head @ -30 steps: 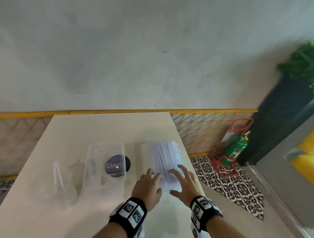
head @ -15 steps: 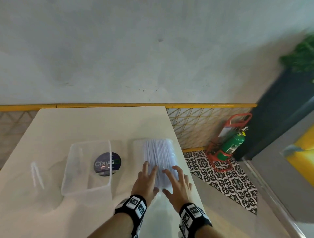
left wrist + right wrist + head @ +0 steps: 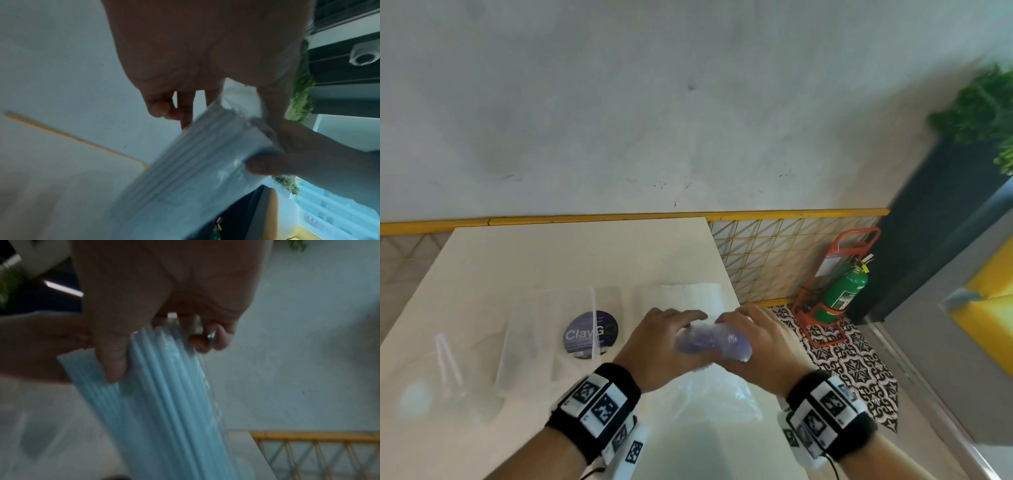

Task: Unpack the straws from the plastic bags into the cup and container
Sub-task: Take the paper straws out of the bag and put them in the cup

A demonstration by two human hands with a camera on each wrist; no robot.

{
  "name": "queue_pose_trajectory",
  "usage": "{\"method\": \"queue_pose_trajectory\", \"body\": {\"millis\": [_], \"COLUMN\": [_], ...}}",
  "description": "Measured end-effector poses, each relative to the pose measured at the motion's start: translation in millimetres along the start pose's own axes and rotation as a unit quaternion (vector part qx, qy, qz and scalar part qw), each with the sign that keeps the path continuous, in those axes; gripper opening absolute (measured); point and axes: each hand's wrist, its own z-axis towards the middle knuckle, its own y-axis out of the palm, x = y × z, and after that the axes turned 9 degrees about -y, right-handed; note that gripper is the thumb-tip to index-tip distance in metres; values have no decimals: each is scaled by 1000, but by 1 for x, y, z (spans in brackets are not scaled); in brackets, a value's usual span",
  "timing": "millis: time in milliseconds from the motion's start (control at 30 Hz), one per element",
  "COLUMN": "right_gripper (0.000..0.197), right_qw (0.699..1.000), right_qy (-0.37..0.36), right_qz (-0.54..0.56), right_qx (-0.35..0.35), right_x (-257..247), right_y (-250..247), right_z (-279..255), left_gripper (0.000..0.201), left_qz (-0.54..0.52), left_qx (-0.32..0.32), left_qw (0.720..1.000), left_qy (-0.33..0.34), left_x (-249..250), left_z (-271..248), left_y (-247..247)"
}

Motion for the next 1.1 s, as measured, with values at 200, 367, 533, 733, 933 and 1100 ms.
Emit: {"method": "queue_pose_trajectory", "body": {"millis": [200, 367, 533, 733, 933, 1100], "right_gripper": [48, 60, 59, 60, 43, 29], "right_qw": [987, 986, 989, 989, 975, 949], "right_qy": [-28, -6, -25, -93, -183, -308], "right_qz": [74, 108, 82, 79, 100, 68], "right_qx": [-136, -126, -118, -79, -73, 3], "right_x": [-17, -41, -74, -103, -123, -147], "right_y": [-45, -33, -6, 23, 30, 47], "right_z": [22, 12, -2, -2, 9, 24], "left_gripper": [75, 62, 59, 44, 25, 29], "left_qz": [-241, -327, -364, -462, -444, -432], "left_qx": [-62, -18, 12, 55, 140, 174], "left_qw": [969, 944, 925, 876, 875, 873], "left_qy": [0, -49, -106, -128, -133, -144], "left_x": [13, 4, -17, -40, -68, -87], "left_z": [-23, -49, -80, -116, -148, -164], "left_y": [-11, -6, -1, -3, -16, -20]}}
